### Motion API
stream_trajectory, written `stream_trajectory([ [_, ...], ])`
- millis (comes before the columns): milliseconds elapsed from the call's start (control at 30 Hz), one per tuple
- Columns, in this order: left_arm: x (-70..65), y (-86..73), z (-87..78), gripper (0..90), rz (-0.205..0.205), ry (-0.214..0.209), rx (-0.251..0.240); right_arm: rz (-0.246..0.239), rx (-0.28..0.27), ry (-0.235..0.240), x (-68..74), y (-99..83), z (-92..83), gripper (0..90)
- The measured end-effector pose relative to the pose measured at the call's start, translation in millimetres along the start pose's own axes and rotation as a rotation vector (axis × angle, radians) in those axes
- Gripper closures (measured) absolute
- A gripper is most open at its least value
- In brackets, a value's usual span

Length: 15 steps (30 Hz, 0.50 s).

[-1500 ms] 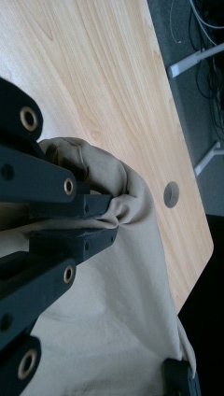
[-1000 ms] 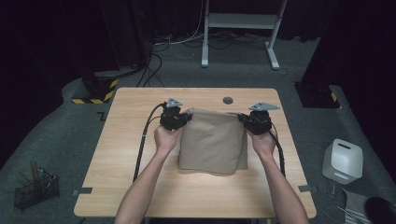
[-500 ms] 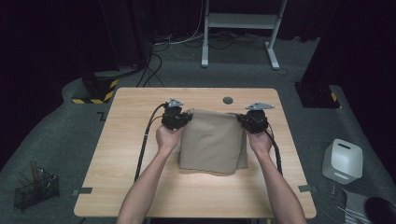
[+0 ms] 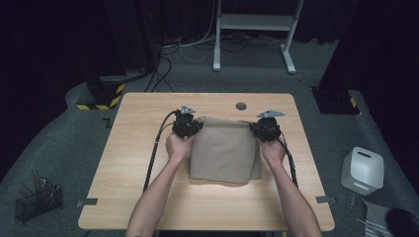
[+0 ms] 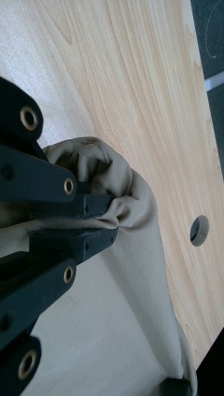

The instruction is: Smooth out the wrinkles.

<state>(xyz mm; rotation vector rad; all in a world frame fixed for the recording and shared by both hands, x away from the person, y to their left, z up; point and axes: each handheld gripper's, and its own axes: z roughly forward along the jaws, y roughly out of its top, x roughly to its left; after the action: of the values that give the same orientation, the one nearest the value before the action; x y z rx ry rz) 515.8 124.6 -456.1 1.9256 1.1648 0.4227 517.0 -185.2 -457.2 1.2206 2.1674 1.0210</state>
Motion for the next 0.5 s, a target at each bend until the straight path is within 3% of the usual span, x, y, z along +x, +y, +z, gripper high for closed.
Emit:
stream_trajectory([
  [500,5.1,-5.0,9.5,84.2,-0.011,0.008,0.033,0.009,0.043,0.002,-2.6,-7.2,11.0,84.8],
])
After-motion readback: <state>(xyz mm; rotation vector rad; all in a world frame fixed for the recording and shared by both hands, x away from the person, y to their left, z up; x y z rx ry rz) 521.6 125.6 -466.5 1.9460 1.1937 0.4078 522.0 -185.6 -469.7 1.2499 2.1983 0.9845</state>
